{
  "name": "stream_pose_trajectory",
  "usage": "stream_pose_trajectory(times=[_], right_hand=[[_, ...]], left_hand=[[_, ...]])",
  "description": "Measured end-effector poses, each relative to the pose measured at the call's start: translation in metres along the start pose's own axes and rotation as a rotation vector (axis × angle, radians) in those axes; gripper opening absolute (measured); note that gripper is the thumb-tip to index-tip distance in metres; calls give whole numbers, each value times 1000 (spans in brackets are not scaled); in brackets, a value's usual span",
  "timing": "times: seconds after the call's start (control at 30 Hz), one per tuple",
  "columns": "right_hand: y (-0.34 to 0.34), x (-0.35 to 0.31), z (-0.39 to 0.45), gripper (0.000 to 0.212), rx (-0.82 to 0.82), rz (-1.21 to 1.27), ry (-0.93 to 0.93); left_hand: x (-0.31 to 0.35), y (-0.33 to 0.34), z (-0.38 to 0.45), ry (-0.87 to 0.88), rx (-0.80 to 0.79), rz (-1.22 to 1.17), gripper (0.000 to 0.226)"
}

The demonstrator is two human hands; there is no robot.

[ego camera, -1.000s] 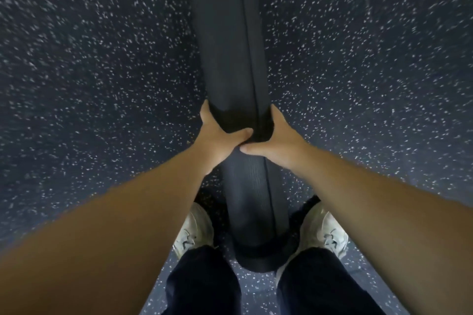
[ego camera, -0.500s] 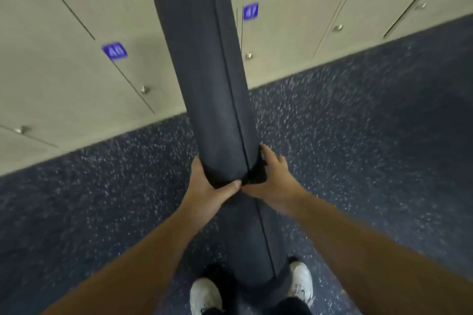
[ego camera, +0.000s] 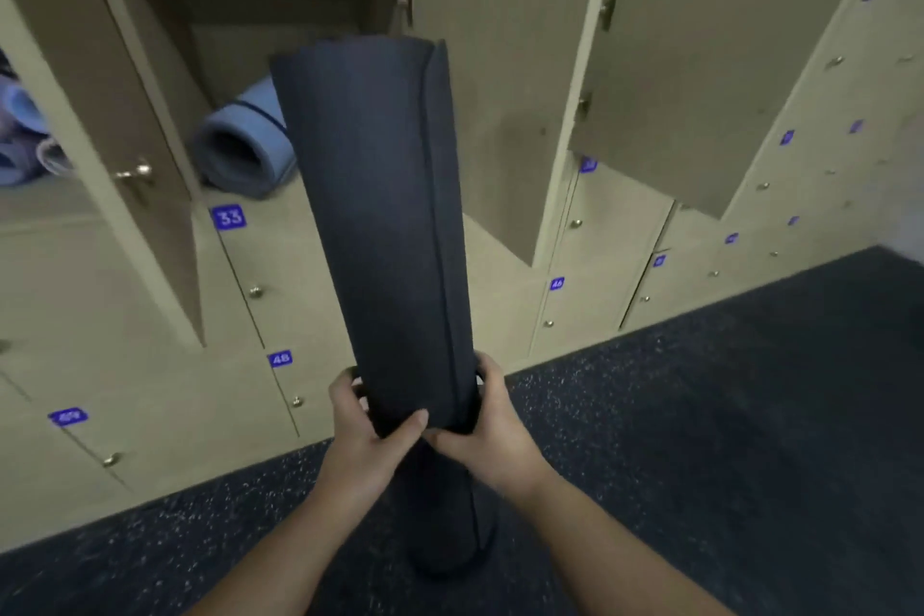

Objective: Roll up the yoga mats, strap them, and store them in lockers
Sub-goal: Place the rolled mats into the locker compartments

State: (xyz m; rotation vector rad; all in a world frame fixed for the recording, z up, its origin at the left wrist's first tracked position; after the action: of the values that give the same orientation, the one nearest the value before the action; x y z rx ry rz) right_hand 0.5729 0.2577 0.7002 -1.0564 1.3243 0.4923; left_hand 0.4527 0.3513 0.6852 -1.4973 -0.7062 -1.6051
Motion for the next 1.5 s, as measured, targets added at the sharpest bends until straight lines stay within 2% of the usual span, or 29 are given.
stream_pose_trajectory(times=[0.13,0.33,0.47,0.6,0.83,1.0,1.07,1.2,1.5], right_hand=[[-71,-38,-35,80,23,88,-95],[-218,-57,-90,83,116,94,-139],[-294,-53,-107,84,164,71,-163],[-341,-41,-106,80,194,41,-150],[-376,-16,-67,74,222,94,-121],[-390,-9,-5,65,243,91,-91],[-395,-11,24,68,247,89,-92],[-402,-17,83,76,226,58,-103],[-406,-2,201,67,137,107,-78]], left_hand=[[67,47,-16,122,-2,-46,72],[147,168,-43,223,-71,-132,81],[182,238,-55,252,-135,-191,70],[197,279,-51,234,-178,-176,61],[187,324,-7,201,-224,-165,57],[171,349,58,192,-243,-195,51],[167,356,88,175,-234,-190,52],[159,363,147,160,-229,-188,52],[126,377,247,69,-166,-108,54]])
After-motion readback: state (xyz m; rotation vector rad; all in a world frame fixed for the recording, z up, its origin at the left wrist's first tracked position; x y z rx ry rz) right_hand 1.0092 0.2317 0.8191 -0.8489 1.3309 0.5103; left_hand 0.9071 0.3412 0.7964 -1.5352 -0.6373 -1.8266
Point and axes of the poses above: each hand's wrist, its own z-axis towards the middle knuckle, its own y-axis out of the palm, x = y × z, the point moved 4 cm from there along z, towards the middle knuckle, and after that the axes turned 6 degrees about y, right-handed, at the moved point
